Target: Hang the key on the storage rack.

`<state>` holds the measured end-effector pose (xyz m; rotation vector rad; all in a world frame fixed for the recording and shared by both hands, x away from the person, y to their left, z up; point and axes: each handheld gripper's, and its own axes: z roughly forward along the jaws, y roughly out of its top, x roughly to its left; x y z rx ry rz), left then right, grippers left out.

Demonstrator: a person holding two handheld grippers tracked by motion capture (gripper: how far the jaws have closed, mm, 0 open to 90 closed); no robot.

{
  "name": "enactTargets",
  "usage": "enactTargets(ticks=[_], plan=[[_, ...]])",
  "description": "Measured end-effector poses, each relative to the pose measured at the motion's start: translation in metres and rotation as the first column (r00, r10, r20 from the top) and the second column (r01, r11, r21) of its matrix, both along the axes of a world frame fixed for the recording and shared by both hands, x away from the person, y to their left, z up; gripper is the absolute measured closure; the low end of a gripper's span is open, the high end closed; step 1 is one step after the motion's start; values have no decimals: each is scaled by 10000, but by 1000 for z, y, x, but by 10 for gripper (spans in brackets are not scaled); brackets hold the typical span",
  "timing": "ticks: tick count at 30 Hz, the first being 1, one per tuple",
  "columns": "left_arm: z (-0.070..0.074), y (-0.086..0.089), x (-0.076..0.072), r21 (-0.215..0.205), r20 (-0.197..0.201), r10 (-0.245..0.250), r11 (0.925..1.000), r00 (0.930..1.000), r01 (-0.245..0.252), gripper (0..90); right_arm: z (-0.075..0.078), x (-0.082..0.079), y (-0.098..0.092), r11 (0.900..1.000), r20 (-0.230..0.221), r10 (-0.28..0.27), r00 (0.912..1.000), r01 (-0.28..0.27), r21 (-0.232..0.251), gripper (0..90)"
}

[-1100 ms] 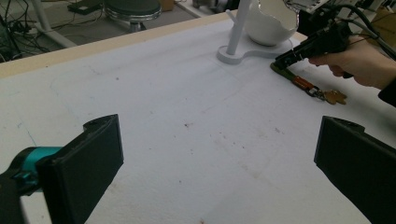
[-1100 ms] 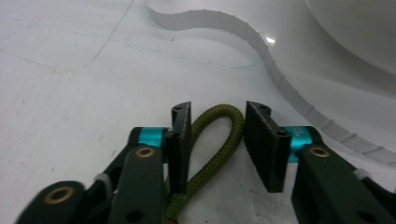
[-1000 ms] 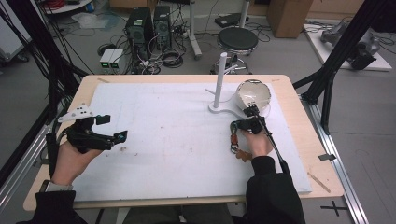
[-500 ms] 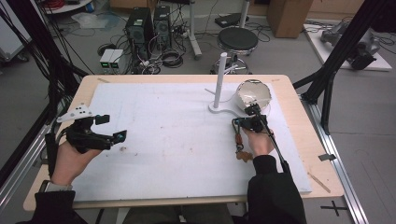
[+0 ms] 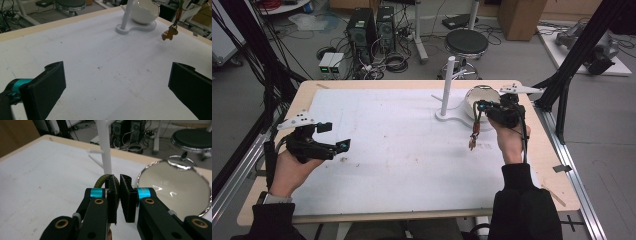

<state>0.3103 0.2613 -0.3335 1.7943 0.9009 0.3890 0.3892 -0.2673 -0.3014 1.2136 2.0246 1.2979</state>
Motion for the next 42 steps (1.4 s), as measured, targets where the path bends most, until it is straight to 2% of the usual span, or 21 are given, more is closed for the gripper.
enactTargets(ticks=[3, 8, 16, 17, 19, 21, 27, 31, 36, 42], plan=[[1, 0, 0, -35, 25, -27, 10000, 10000, 27, 17, 8, 2, 2, 10000, 40, 65, 10000, -65, -4, 850], [1, 0, 0, -40, 4, -27, 10000, 10000, 27, 17, 10, 6, 10, 9999, 33, 104, 9999, -103, -104, 850], [1, 2, -3, -113, 56, 21, 9999, 10000, -20, 17, 19, 21, 54, 9960, 136, 738, 9972, -730, -518, 850], [1, 3, -3, -88, 52, 35, 10000, 10000, -35, 17, 19, 21, 54, 9960, 136, 738, 9972, -730, -518, 850], [2, 4, -4, -177, 9, -7, 9998, 10000, 7, 17, 21, 30, 69, 9921, 105, 987, 9951, -976, -792, 850], [3, 5, -5, -415, -32, -153, 9990, 9999, 152, 17, 22, 35, 74, 9908, 51, 912, 9958, -902, -1005, 850], [0, 7, -7, -428, -61, -53, 9991, 10000, 50, 17, 20, 46, 72, 9912, -63, 596, 9982, -600, -1182, 849], [-3, 9, -9, -354, -144, 50, 9994, 9999, -55, 17, 18, 50, 71, 9945, -56, 477, 9988, -480, -936, 848], [-2, 9, -12, -364, -90, 68, 9993, 9999, -72, 17, 12, 55, 77, 9924, -119, 360, 9993, -371, -1177, 848], [-4, 10, -14, -293, -135, 88, 9995, 9999, -92, 17, 6, 64, 78, 9921, -189, 169, 9997, -191, -1236, 848]])
